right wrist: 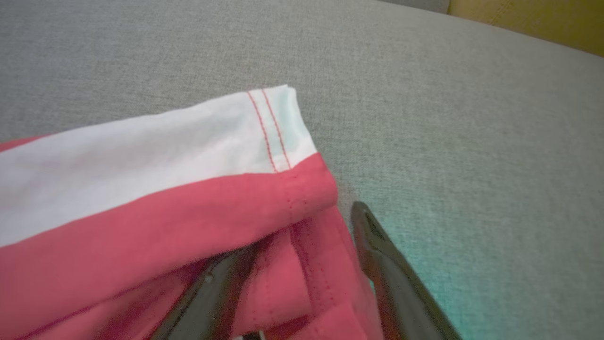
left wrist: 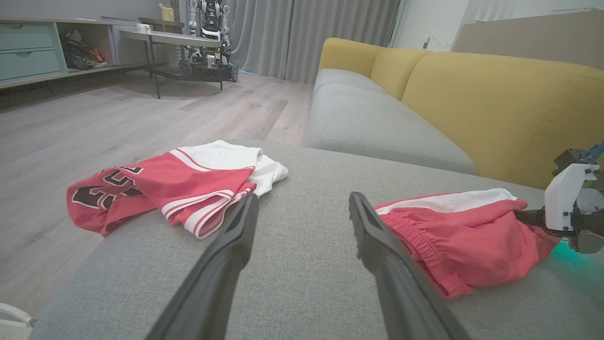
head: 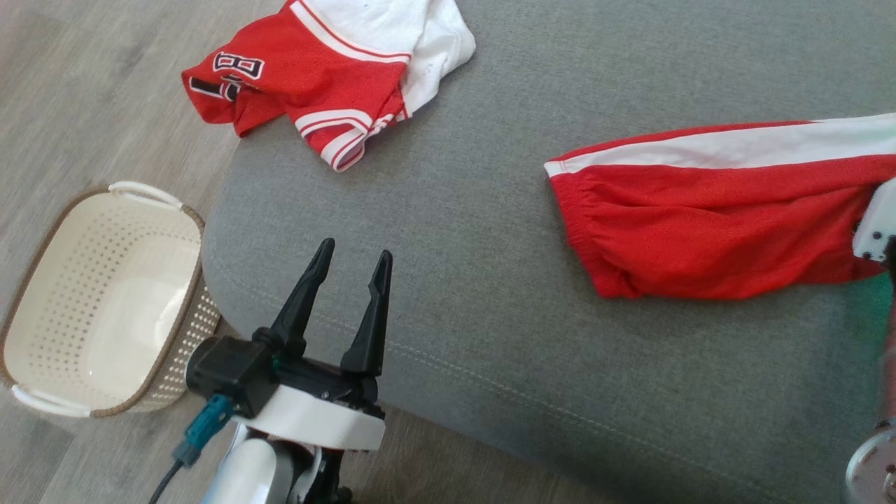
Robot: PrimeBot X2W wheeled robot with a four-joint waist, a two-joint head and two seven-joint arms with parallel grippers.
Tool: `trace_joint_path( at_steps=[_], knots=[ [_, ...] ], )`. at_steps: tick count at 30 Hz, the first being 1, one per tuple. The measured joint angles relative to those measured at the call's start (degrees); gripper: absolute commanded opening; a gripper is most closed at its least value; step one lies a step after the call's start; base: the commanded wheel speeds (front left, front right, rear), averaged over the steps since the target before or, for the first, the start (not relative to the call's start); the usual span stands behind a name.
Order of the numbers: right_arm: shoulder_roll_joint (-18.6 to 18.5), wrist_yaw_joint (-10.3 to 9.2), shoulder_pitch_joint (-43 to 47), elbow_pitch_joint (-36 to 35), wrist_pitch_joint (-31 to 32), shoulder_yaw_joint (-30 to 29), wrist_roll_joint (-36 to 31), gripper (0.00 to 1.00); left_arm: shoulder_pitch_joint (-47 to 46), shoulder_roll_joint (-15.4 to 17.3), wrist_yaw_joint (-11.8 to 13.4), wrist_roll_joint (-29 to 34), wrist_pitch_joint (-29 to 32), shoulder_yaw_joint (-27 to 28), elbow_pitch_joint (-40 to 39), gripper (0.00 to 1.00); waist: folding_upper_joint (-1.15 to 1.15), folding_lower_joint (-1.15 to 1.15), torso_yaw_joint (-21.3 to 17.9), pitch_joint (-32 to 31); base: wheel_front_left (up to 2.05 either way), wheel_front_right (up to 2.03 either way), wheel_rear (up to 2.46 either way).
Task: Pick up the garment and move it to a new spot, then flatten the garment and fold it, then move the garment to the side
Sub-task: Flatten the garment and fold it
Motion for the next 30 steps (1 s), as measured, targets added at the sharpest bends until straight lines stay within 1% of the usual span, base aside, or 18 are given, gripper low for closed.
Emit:
trace_joint_path(
  at_steps=[1, 4, 8, 11, 15, 16, 25, 30],
  knots=[
    [0.1, 0.00, -0.4, 0.6, 0.0, 0.0, -0.1, 0.00, 0.0, 0.0, 0.0, 0.0, 0.0, 0.0, 0.0, 1.00, 0.00, 0.00, -0.2, 0.0, 0.00, 0.00, 0.00],
    [0.3, 0.01, -1.5, 2.7, -0.8, -0.1, 0.0, 0.00, 0.0, 0.0, 0.0, 0.0, 0.0, 0.0, 0.0, 1.00, 0.00, 0.00, -1.0, -0.2, 0.00, 0.00, 0.00],
    [0.8, 0.05, -1.3, 2.9, -4.9, -1.9, 0.0, 0.00, 0.0, 0.0, 0.5, 0.2, 0.0, 0.1, 0.0, 1.00, 0.00, 0.00, -2.6, -0.6, 0.00, 0.00, 0.00],
    [1.9, -0.01, -0.8, 2.6, -8.4, -3.8, 0.8, 0.00, 0.1, 0.0, 1.0, 0.6, 0.0, 0.4, 0.0, 1.00, 0.00, 0.00, -4.3, -1.1, 0.00, 0.00, 0.00],
    [3.9, -0.01, 0.1, 1.6, -11.9, -3.8, 1.0, 0.00, 0.3, 0.0, 0.9, 1.7, 0.0, 0.7, 0.2, 1.00, 0.00, 0.00, -7.5, -1.9, 0.00, 0.00, 0.00],
    [3.9, -0.01, 0.1, 1.6, -11.9, -3.8, 1.0, 0.00, 0.3, 0.0, 0.9, 1.7, 0.0, 0.7, 0.2, 1.00, 0.00, 0.00, -7.5, -1.9, 0.00, 0.00, 0.00],
    [3.7, -0.01, 2.7, -4.3, -13.0, -2.8, 0.7, 0.00, 0.4, 0.0, 0.4, 2.8, 0.0, 2.3, 0.3, 1.00, 0.00, 0.00, -14.7, -3.4, 0.00, 0.00, 0.00],
    [3.9, -0.01, 2.7, -6.8, -12.2, -0.7, 0.8, 0.00, 0.4, 0.0, 0.3, 2.8, 0.0, 2.3, 0.4, 1.00, 0.00, 0.00, -16.9, -4.0, 0.00, 0.00, 0.00]
  ],
)
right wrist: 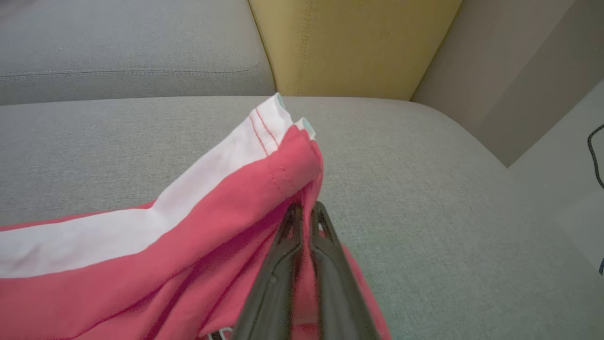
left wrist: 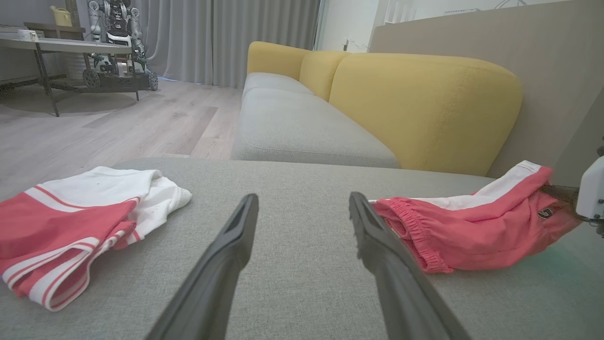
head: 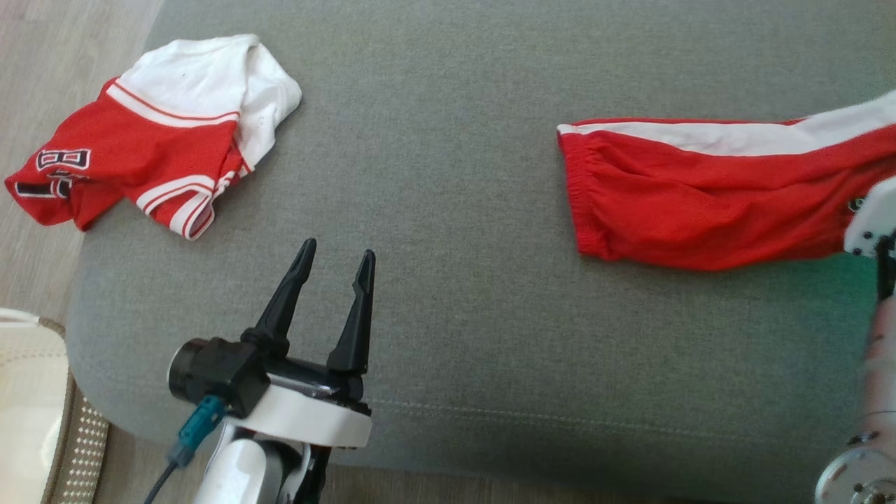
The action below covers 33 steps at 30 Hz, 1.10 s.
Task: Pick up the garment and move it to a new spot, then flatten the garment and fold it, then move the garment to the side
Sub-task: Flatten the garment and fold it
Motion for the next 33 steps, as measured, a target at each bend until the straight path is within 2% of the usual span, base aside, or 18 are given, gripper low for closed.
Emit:
trace_joint_path(
  at_steps=[9, 15, 22, 25, 29, 30, 31, 33],
  knots=[
    [2.0, 0.00, 1.4, -3.7, 1.3, 11.2, 3.6, 0.00, 0.3, 0.0, 0.0, 0.0, 0.0, -0.2, 1.7, 1.00, 0.00, 0.00, -0.9, -2.4, 0.00, 0.00, 0.00],
    [2.0, -0.01, 3.9, -4.7, 2.9, 25.6, 15.9, 0.00, 1.4, 0.0, 0.1, -0.1, 0.0, -1.9, 2.1, 1.00, 0.00, 0.00, -0.3, -3.8, 0.00, 0.00, 0.00],
    [1.9, -0.01, 8.5, -12.8, 7.0, 40.9, 27.2, 0.00, 1.4, 0.0, 0.6, -0.7, 0.0, -2.6, 2.9, 1.00, 0.00, 0.00, 1.9, -4.6, 0.00, 0.00, 0.00],
    [2.0, -0.01, 11.2, -16.2, 9.5, 44.7, 29.8, 0.00, 1.4, 0.0, 0.7, -0.7, 0.0, -2.9, 3.0, 1.00, 0.00, 0.00, 3.1, -4.7, 0.00, 0.00, 0.00],
    [2.0, -0.01, 14.6, -18.5, 12.4, 47.0, 31.0, 0.00, 1.3, 0.0, 0.9, -1.3, 0.0, -3.5, 3.1, 1.00, 0.00, 0.00, 4.5, -4.7, 0.00, 0.00, 0.00],
    [2.0, -0.01, 15.3, -19.1, 12.8, 47.2, 31.1, 0.14, 1.3, 0.0, 1.2, -1.3, 0.0, -3.5, 3.2, 1.00, 0.00, 0.00, 4.8, -4.7, 0.00, 0.00, 0.00],
    [2.0, -0.01, 15.9, -19.4, 12.8, 47.5, 31.4, 1.00, 1.3, 0.0, 1.2, -1.3, 0.0, -3.5, 3.2, 1.00, 0.00, 0.00, 5.0, -4.8, 0.00, 0.00, 0.00],
    [1.9, -0.01, 16.8, -20.8, 12.5, 48.5, 33.6, 1.00, 1.3, 0.0, 1.5, -1.8, 0.0, -3.5, 3.4, 1.00, 0.00, 0.00, 5.4, -4.9, 0.00, 0.00, 0.00]
  ],
)
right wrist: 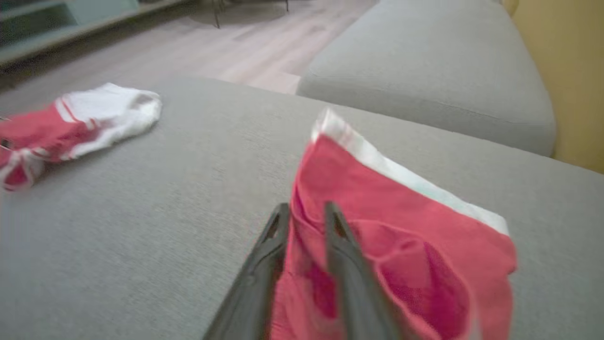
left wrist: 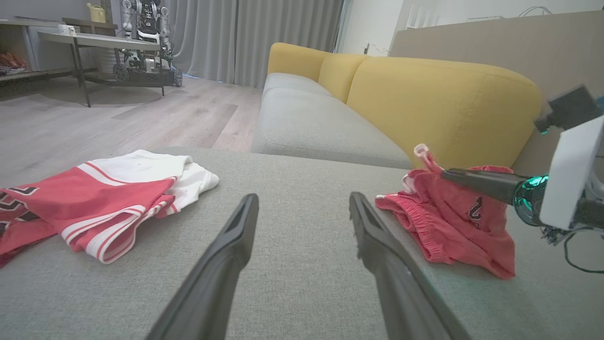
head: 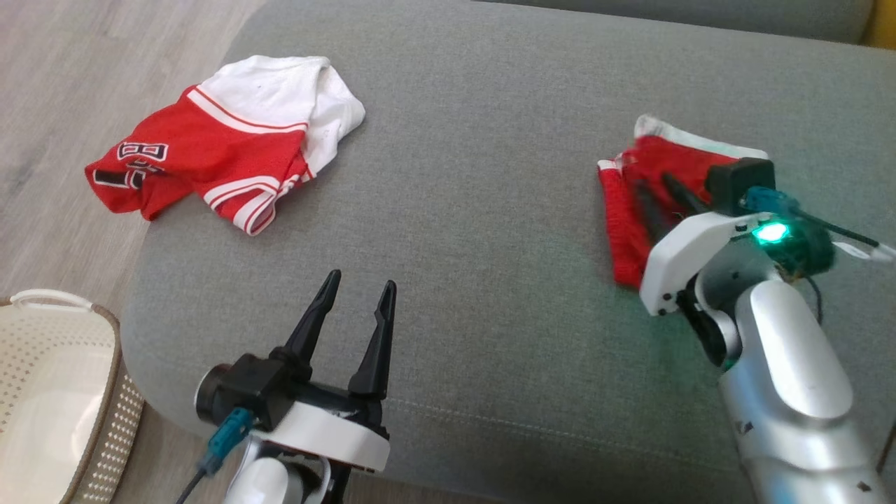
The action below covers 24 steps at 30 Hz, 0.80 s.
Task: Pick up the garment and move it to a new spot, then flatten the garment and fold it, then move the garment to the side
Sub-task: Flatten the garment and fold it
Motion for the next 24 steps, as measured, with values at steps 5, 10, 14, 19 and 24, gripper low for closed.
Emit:
trace_joint_path(
  at_steps=[5, 10, 14, 19, 24],
  knots=[
    [0.0, 0.00, 0.6, -6.1, -5.0, 2.6, 12.0, 1.00, 0.0, 0.0, 0.6, 0.0, 0.0, 0.0, 0.1, 1.00, 0.00, 0.00, -0.3, -0.9, 0.00, 0.00, 0.00],
    [0.0, 0.00, 0.7, -10.2, -5.8, -1.1, 8.9, 1.00, 0.1, 0.0, 0.7, 0.0, 0.0, 0.2, -0.1, 1.00, 0.00, 0.00, -1.2, -1.5, 0.00, 0.00, 0.00],
    [0.0, 0.00, 2.6, -11.7, -5.8, -7.0, 3.3, 1.00, 0.3, 0.0, 0.7, 0.3, 0.0, 0.6, -0.5, 1.00, 0.00, 0.00, -2.0, -1.7, 0.00, 0.00, 0.00],
    [0.1, 0.00, 6.2, -8.2, -5.8, -11.4, -3.4, 0.00, 1.4, 0.0, 0.6, 0.8, 0.0, 1.5, -0.7, 1.00, 0.00, 0.00, -2.4, -1.5, 0.00, 0.00, 0.00],
    [-0.1, 0.00, 4.6, -0.9, -8.4, -13.3, -8.2, 0.00, 1.3, 0.0, 0.3, 1.3, 0.0, 1.3, -0.8, 1.00, 0.00, 0.00, -1.2, -1.1, 0.00, 0.00, 0.00]
  ],
)
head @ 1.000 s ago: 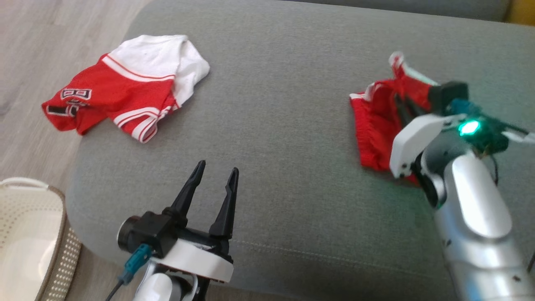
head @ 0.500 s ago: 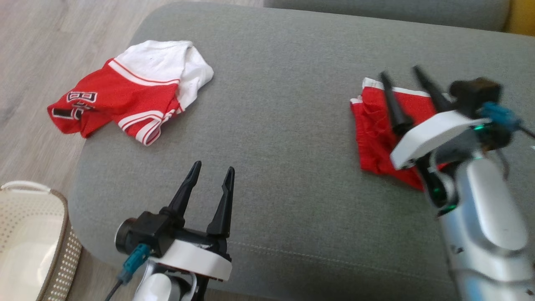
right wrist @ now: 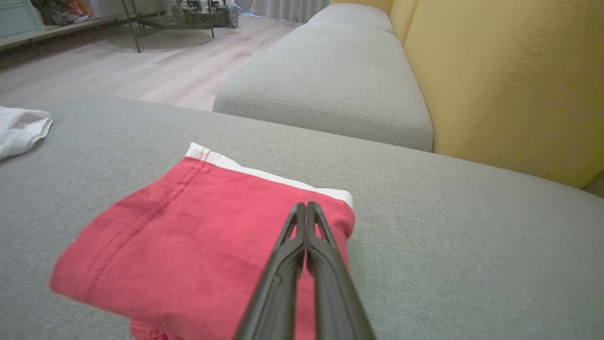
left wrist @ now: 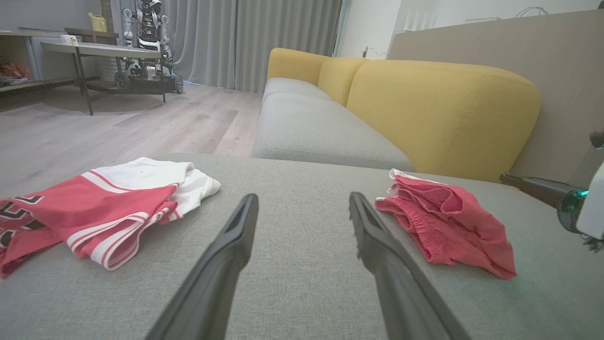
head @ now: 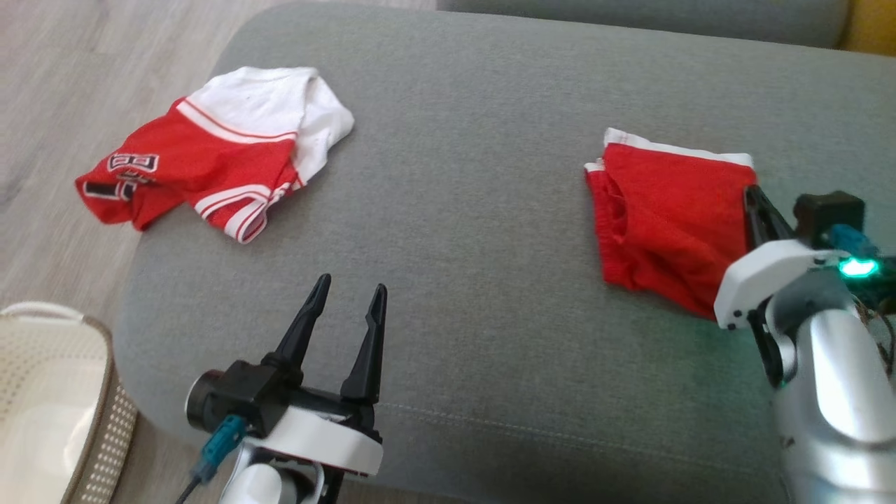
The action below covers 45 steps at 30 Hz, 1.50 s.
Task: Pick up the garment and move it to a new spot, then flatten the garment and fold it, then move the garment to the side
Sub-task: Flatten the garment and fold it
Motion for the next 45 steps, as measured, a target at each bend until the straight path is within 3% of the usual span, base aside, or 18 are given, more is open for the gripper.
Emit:
trace_joint_path(
  at_steps=[6, 11, 16, 21, 25, 33, 45],
  knots=[
    [-0.9, 0.00, -8.4, 11.9, -6.4, -1.0, -5.2, 0.00, -0.2, 0.0, -0.2, -0.1, 0.0, -1.2, 0.0, 1.00, 0.00, 0.00, 2.4, 1.3, 0.00, 0.00, 0.00],
    [-0.5, 0.00, -15.1, 23.0, -11.5, -5.3, -8.0, 0.00, -0.6, 0.0, -0.7, -0.1, 0.0, -2.1, 0.2, 1.00, 0.00, 0.00, 4.5, 2.6, 0.00, 0.00, 0.00],
    [0.0, 0.00, -15.8, 33.1, -13.7, -9.1, -10.5, 0.00, -1.6, 0.0, -0.7, -0.6, 0.0, -3.3, 0.8, 1.00, 0.00, 0.01, 6.5, 3.1, 0.00, 0.00, 0.00],
    [0.0, 0.00, -16.2, 40.2, -16.2, -6.4, -8.8, 0.00, -1.8, 0.0, -0.6, -0.7, 0.0, -3.3, 0.9, 1.00, 0.00, 0.00, 7.3, 3.1, 0.00, 0.00, 0.00],
    [0.0, 0.00, -16.8, 41.3, -16.5, -4.2, -7.9, 0.00, -1.8, 0.0, -0.6, -0.7, 0.0, -3.5, 0.9, 1.00, 0.00, 0.00, 7.2, 3.0, 0.00, 0.00, 0.00],
    [-0.1, 0.00, -14.3, 27.2, -16.7, -0.5, -4.2, 0.00, -1.8, 0.0, -0.3, -0.7, 0.0, -4.0, 0.9, 1.00, 0.00, 0.00, 6.6, 2.5, 0.00, 0.00, 0.00],
    [-0.1, 0.00, -11.3, 34.1, -16.8, 8.8, 4.3, 0.00, -2.6, 0.0, -0.5, 0.1, 0.0, -5.6, 1.2, 1.00, 0.00, 0.00, 8.6, 2.8, 0.00, 0.00, 0.00]
  ],
)
